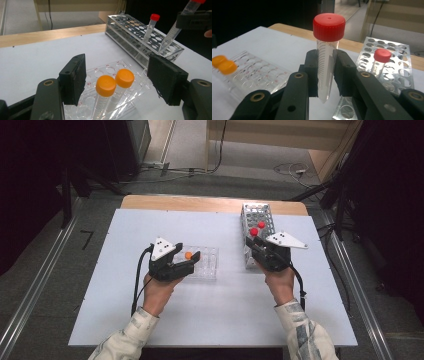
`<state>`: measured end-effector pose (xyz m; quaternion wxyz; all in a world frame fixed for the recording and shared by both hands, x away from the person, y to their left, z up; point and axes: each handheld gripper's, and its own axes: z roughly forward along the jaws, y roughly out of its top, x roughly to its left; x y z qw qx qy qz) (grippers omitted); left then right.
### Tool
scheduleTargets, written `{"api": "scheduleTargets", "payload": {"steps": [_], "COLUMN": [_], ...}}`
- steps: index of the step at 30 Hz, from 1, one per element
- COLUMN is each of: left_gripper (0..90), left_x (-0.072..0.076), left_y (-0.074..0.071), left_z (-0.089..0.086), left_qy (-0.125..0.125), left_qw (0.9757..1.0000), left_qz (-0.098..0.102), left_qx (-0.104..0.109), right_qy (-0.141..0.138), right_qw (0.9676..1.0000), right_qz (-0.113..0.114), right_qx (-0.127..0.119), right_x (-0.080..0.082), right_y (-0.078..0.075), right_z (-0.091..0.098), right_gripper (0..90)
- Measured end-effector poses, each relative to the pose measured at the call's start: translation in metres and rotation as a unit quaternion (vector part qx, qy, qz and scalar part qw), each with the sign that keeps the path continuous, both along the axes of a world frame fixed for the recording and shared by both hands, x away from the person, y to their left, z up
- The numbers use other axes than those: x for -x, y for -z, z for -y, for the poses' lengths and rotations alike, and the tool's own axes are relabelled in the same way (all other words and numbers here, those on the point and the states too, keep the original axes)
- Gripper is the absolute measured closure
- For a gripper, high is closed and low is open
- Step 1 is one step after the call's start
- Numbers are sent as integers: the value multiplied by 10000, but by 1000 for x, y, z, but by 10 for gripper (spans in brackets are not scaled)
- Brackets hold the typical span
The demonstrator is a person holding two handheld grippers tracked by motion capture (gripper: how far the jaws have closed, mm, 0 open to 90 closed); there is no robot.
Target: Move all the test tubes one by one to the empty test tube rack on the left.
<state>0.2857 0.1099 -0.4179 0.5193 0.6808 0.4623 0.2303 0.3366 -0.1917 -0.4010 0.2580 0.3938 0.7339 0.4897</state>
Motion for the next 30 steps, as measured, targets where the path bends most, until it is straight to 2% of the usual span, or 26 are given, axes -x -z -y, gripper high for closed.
{"api": "scheduleTargets", "payload": {"steps": [6, 18, 30], "left_gripper": [313, 196, 218], "left_x": [3, 7, 18], "left_y": [-3, -5, -11], "left_z": [2, 16, 33], "left_qy": [51, 297, 737], "left_qw": [10000, 9995, 9973], "left_qz": [30, -87, -8], "left_qx": [48, 22, 32], "right_qy": [-281, -753, -1181], "right_qw": [9995, 9963, 9916], "right_qz": [-76, -274, -427], "right_qx": [133, 312, 309], "right_x": [10, 32, 44], "right_y": [3, 17, 29], "right_z": [-4, -6, -21], "right_gripper": [715, 714, 714]}}
